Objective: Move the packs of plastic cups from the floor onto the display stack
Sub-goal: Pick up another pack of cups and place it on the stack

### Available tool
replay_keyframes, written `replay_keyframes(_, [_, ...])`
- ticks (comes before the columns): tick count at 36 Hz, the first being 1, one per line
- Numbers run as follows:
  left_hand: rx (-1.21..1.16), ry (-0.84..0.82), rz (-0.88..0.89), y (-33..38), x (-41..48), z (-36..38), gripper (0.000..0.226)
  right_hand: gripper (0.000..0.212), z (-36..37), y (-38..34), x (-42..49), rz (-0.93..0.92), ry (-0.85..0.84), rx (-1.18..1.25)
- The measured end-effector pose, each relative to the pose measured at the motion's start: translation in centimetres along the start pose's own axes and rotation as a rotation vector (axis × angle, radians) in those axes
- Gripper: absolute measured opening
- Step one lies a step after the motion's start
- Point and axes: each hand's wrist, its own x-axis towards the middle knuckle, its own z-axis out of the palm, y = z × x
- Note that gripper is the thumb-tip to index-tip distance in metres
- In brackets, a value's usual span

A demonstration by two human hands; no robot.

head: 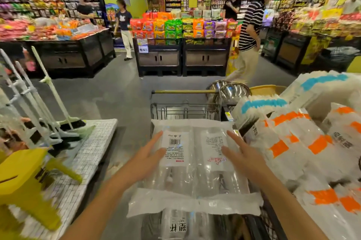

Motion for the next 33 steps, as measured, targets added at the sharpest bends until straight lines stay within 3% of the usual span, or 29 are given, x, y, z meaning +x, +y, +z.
replay_keyframes(13, [-0.005, -0.093, -0.113, -13.4, 14.6, 2.5, 0.058, 0.058, 9.0, 10.1, 10.8, 0.187, -0.014, -0.012])
replay_keyframes(25, [0.034, -0.135, -0.332, -29.4, 18.0, 11.4, 0.065, 0.065, 19.7, 25.8, 13.3, 0.380, -0.153, 0.019])
replay_keyframes(33, [-0.040, -0.138, -0.465, -35.8, 17.8, 16.4, 0.068, 0.068, 25.0, 33.1, 12.6, 0.471, -0.230, -0.046])
